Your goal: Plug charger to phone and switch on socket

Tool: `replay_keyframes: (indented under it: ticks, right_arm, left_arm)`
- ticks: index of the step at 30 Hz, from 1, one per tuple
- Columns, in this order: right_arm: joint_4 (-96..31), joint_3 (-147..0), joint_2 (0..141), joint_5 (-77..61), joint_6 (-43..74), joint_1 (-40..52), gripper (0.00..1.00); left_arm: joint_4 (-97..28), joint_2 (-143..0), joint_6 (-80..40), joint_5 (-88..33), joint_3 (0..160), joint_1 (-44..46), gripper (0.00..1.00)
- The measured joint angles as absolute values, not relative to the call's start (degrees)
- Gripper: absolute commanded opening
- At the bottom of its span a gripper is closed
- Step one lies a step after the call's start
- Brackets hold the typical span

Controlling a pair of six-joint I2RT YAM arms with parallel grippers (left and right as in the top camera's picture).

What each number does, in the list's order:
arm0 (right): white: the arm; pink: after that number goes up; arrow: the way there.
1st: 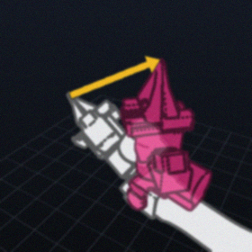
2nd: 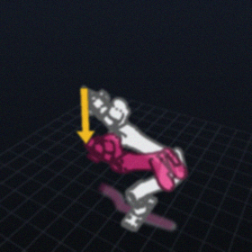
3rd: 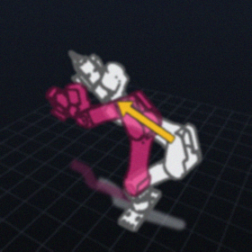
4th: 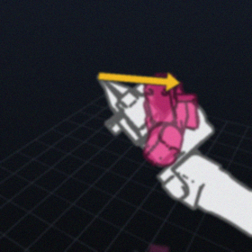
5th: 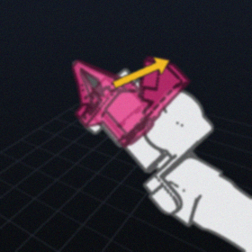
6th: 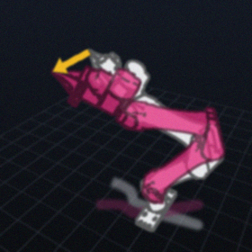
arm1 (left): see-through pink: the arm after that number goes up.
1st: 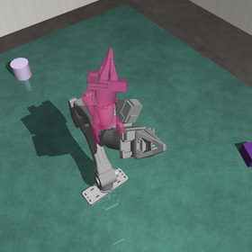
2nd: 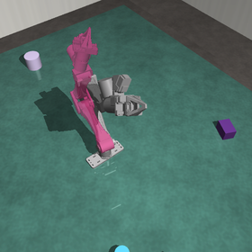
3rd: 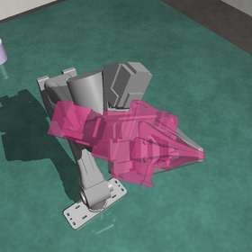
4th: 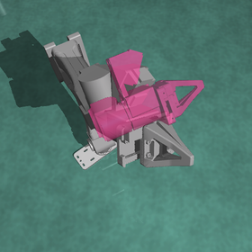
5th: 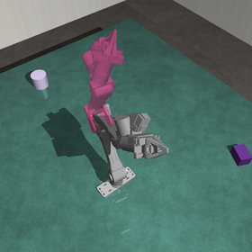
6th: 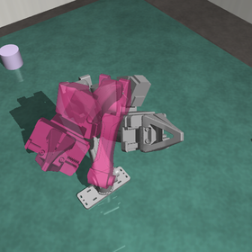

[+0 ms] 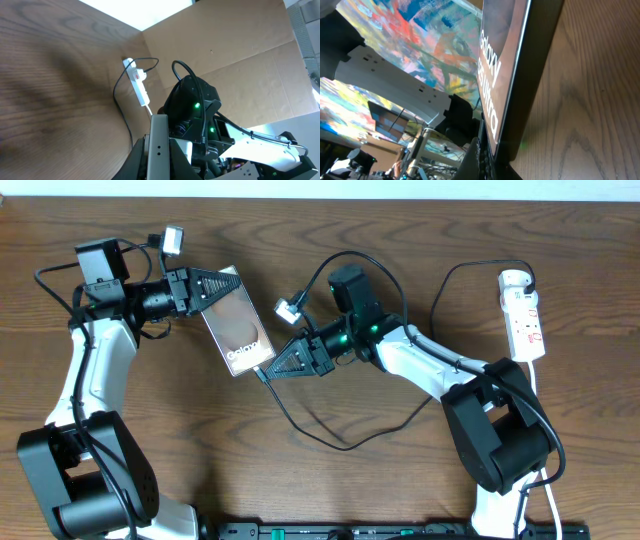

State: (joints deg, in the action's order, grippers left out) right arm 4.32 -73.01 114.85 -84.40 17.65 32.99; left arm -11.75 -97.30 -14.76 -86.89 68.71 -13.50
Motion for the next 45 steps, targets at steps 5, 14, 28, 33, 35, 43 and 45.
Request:
replay_keyframes:
  ticks: [5, 14, 28, 33, 35, 43, 45]
  right_arm:
    - [4.19, -72.99, 114.85, -84.27, 17.82, 33.04, 0.01]
    - [4.16, -72.9, 114.85, -83.99, 18.48, 33.01, 0.01]
    - [7.94, -72.34, 114.91, -83.74, 23.18, 33.01, 0.01]
    - [8.4, -72.31, 114.93, -82.54, 25.15, 33.06, 0.01]
    - [8.45, -72.29, 114.91, -82.04, 25.5, 33.19, 0.01]
    - [10.2, -72.62, 114.91, -78.85, 26.41, 34.39, 0.01]
    - [10.94, -73.49, 114.74, -78.11, 26.41, 35.07, 0.01]
  left_arm:
    - [-12.56, -97.27, -14.76, -86.63, 68.71, -13.52, 0.07]
    - [-12.62, -97.3, -14.76, -86.0, 68.71, -13.39, 0.07]
    - [-12.56, -97.27, -15.18, -84.82, 68.84, -13.39, 0.07]
    - [-12.16, -97.27, -15.2, -83.92, 68.88, -13.39, 0.07]
    - [-12.14, -97.27, -15.18, -83.57, 68.93, -13.39, 0.07]
    - [-12.27, -97.27, -14.85, -82.11, 68.77, -12.93, 0.07]
    - [-12.62, -97.3, -14.7, -82.13, 68.51, -11.31, 0.07]
